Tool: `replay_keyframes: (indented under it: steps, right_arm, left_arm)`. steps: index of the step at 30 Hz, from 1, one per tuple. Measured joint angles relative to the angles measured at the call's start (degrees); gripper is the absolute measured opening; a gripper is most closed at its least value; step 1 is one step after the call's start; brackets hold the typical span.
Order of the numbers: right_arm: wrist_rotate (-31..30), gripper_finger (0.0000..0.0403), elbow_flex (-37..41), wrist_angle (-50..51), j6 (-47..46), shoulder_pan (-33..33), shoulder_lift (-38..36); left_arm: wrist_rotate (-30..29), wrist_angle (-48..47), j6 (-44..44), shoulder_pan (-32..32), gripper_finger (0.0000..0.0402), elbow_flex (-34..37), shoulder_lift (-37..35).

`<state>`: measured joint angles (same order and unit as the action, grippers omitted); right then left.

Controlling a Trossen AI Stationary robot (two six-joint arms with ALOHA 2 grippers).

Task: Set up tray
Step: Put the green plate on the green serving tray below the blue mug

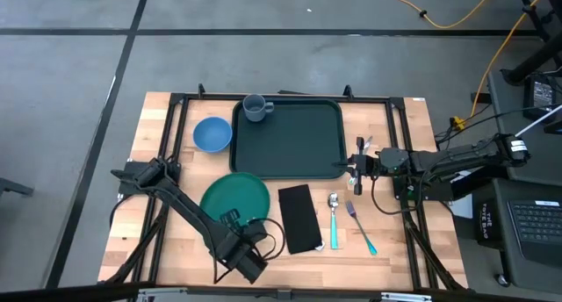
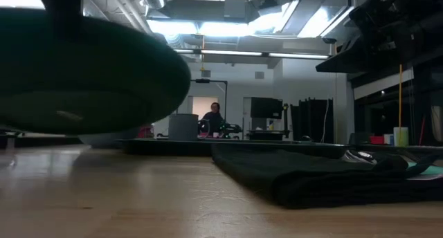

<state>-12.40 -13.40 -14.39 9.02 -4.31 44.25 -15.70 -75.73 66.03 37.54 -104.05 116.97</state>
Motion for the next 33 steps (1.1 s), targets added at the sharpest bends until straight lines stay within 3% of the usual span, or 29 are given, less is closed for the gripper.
replay_keyframes:
  steps: [10,33]
  right_arm:
    - [0.0,0.001,0.0,0.1,-2.8,0.0,0.0]
    - [0.0,0.001,0.0,-0.9,-2.8,0.0,0.0]
  left_arm:
    - [-4.0,-12.3,-7.5,-0.1,0.0003,-7.1,-0.1]
    - [-5.8,-12.8,-34.5,-6.4,0.0003,-7.4,-0.6]
